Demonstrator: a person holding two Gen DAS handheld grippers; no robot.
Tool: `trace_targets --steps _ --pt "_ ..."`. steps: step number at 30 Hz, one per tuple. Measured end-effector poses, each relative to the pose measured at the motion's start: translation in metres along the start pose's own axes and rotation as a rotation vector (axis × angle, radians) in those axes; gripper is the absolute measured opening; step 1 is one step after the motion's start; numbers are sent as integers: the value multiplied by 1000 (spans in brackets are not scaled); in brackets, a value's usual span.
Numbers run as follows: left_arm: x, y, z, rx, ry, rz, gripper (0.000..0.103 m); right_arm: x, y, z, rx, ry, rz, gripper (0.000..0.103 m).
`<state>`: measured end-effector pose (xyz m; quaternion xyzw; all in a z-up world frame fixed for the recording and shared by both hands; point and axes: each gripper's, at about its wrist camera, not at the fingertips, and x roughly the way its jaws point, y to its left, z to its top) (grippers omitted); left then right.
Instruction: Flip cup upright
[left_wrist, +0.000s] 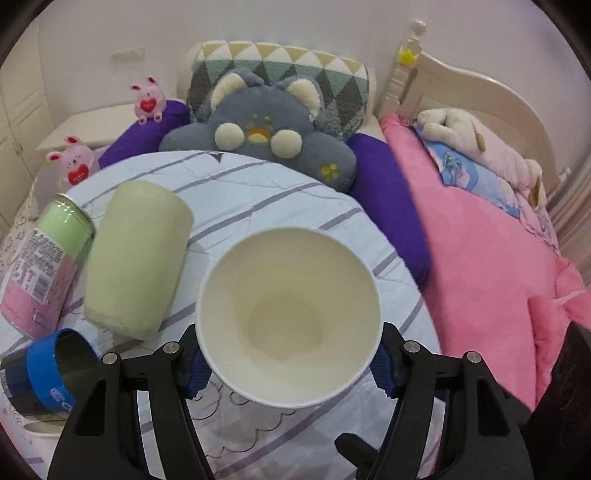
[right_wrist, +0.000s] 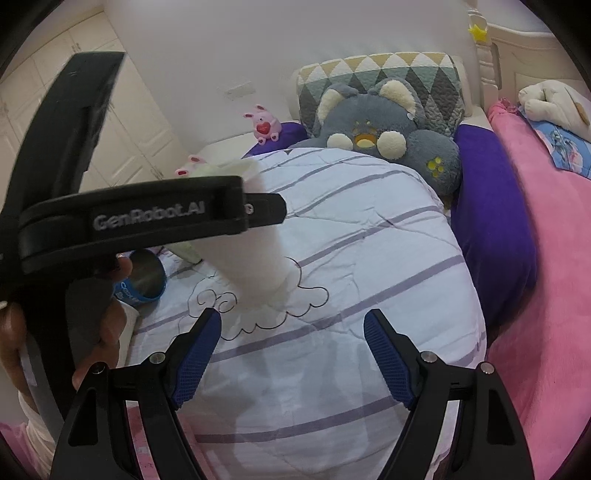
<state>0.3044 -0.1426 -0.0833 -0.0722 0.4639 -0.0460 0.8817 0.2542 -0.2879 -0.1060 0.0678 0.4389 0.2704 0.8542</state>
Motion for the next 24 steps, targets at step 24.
trace_targets --steps 24 --pt "-18 -3 -40 119 8 26 66 0 11 -11 -9 17 -3 81"
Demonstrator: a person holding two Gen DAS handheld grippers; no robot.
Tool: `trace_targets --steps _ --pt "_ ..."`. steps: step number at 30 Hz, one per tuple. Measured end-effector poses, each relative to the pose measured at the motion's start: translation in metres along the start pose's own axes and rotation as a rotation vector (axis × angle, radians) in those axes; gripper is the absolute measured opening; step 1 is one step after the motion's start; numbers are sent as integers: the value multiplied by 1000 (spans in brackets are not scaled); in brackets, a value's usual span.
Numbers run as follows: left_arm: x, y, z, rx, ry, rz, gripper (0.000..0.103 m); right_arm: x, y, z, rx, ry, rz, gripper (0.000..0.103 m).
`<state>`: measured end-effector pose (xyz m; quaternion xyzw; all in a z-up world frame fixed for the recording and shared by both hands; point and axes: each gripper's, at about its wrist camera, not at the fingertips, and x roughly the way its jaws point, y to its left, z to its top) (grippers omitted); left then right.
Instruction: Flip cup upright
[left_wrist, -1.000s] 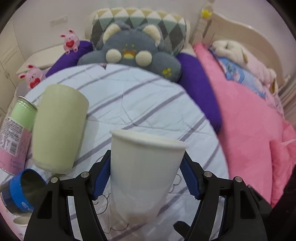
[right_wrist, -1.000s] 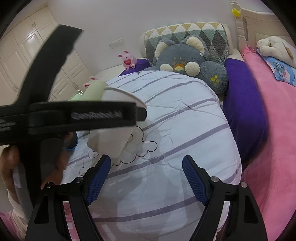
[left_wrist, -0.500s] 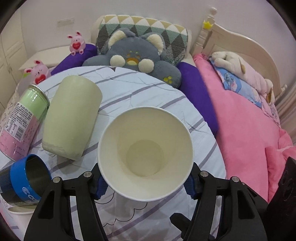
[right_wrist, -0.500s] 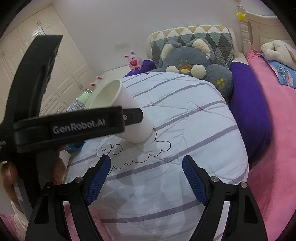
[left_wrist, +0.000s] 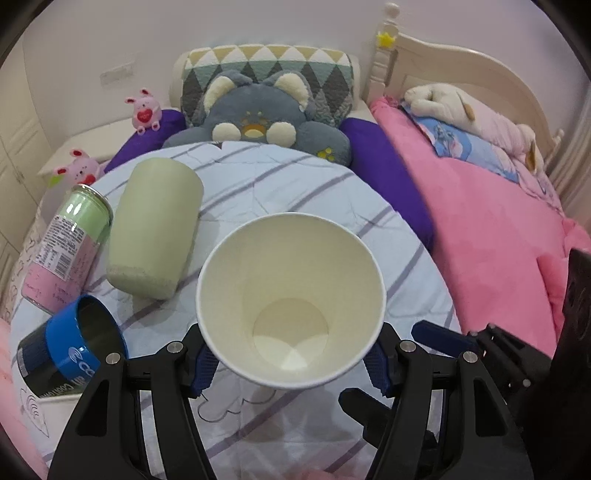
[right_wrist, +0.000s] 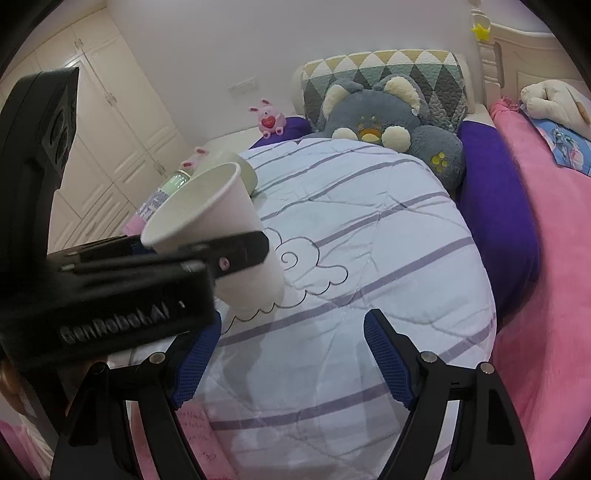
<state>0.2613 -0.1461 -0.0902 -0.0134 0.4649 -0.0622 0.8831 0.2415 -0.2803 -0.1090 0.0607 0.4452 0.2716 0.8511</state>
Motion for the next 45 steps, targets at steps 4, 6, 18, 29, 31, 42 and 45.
trace_targets --steps 4,6,18,29,31,42,45 --pt "5 -2 -7 17 20 5 69 -1 3 -5 -4 8 0 81" --pt "8 -2 -10 21 38 4 74 -1 3 -7 -4 13 -4 81" --pt "-15 9 -24 23 33 8 94 -8 18 -11 -24 15 -18 81" --pt "-82 34 -38 27 -124 82 100 -29 54 -13 -84 -12 -67 81" --pt "-99 42 -44 31 -170 110 101 -35 61 -13 -97 -23 -80 81" --pt "-160 78 -87 67 -317 160 101 -56 101 -30 -112 -103 -156 81" --pt "-179 86 -104 66 -370 148 101 -62 113 -38 -102 -134 -176 81"
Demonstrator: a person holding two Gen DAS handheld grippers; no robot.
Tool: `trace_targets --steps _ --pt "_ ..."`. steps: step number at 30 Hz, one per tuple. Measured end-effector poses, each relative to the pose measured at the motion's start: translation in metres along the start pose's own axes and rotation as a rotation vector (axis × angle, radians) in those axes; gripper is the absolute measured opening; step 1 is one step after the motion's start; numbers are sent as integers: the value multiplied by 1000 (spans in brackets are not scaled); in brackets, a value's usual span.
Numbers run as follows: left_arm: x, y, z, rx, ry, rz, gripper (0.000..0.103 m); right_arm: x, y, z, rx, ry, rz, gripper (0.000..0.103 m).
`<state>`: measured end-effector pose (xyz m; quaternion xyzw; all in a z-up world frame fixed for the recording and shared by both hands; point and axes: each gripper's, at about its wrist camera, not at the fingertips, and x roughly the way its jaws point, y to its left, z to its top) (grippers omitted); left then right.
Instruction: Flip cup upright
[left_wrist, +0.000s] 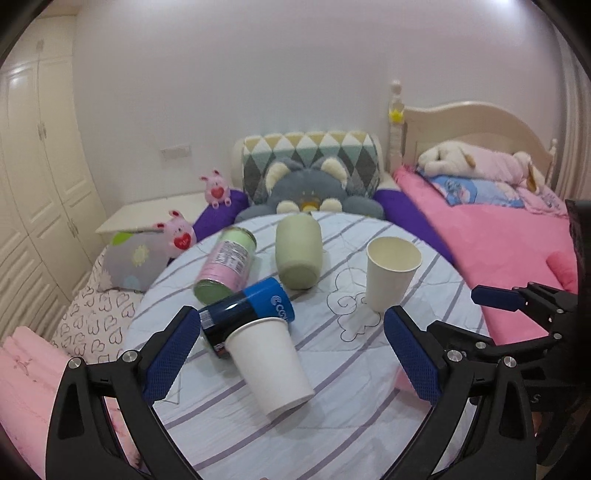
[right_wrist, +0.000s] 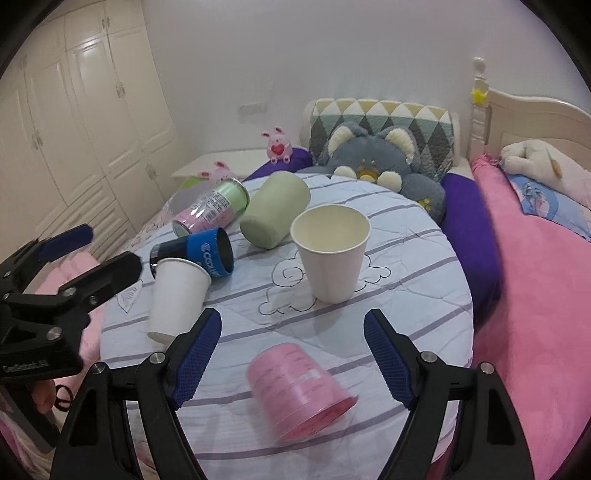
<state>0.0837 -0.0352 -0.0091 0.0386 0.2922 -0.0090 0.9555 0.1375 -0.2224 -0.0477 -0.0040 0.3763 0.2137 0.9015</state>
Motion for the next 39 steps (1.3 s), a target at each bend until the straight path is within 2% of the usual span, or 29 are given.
trace_targets --steps 6,20,25,29,39 --pt "-30 14 -19 -6 -39 -12 101 -25 21 -11 23 -88 -149 81" --pt "-73 48 -55 -53 -54 -65 103 -78 74 -38 96 -261 -200 85" --pt "-81 53 -58 -50 -60 -61 103 -83 88 -46 107 -272 -198 85" --pt "-86 57 -59 -57 -55 -72 103 -88 97 -49 97 -257 -235 85" --pt "-91 53 -55 -48 -64 -92 103 -101 97 -59 131 -255 -251 85"
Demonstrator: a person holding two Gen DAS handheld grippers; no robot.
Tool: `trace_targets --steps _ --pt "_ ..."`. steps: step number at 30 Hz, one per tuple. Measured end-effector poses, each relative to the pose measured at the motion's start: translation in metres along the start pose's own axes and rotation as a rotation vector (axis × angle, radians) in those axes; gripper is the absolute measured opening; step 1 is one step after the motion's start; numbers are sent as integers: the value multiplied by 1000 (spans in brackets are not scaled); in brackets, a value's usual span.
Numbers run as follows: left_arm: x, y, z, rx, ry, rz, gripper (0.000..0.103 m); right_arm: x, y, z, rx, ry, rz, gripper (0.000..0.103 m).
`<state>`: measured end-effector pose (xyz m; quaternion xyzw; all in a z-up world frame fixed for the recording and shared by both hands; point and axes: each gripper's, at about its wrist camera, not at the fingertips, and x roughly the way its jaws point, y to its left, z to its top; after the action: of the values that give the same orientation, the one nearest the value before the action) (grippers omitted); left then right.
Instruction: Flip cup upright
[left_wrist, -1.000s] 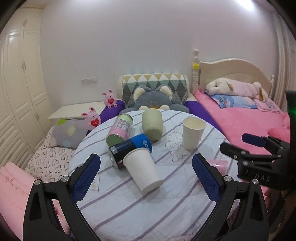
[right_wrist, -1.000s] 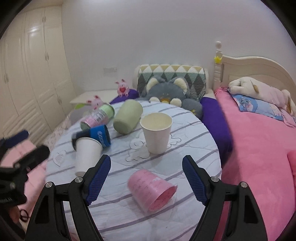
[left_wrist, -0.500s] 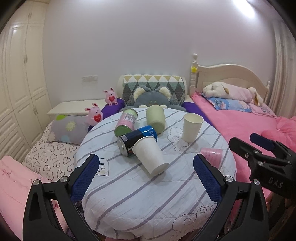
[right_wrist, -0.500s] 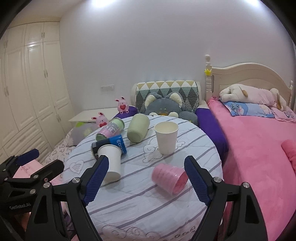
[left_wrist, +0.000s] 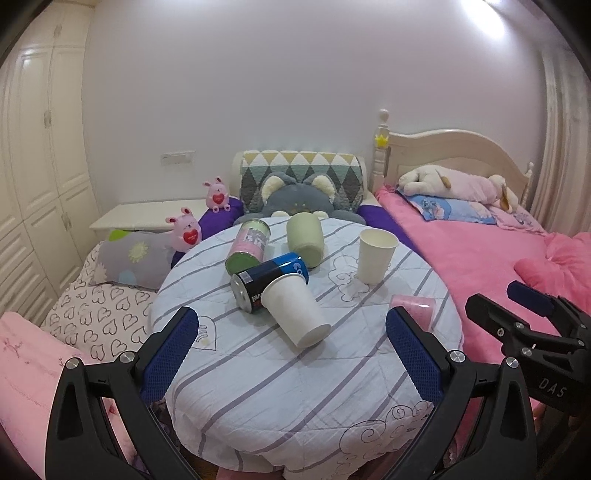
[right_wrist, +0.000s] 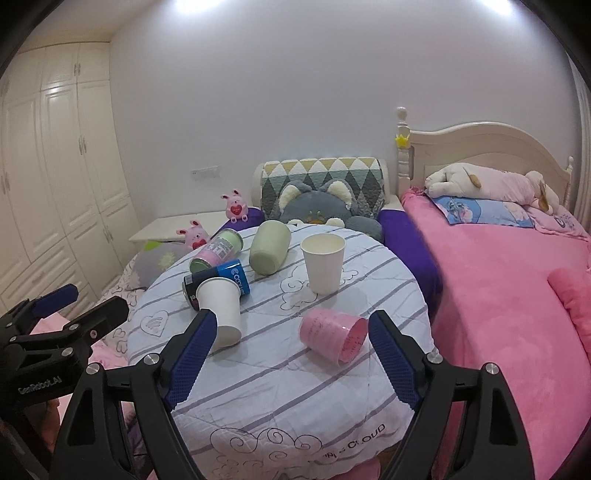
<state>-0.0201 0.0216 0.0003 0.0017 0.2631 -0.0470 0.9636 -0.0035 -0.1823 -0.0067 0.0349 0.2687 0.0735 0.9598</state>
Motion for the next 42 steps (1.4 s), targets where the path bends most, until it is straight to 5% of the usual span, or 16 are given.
trace_targets --steps 19,42 --pt "-11 -2 4 8 -96 68 103 -5 7 0 -24 -32 1 85" --pt "-4 -4 10 25 -94 82 103 0 2 4 -22 -30 17 85"
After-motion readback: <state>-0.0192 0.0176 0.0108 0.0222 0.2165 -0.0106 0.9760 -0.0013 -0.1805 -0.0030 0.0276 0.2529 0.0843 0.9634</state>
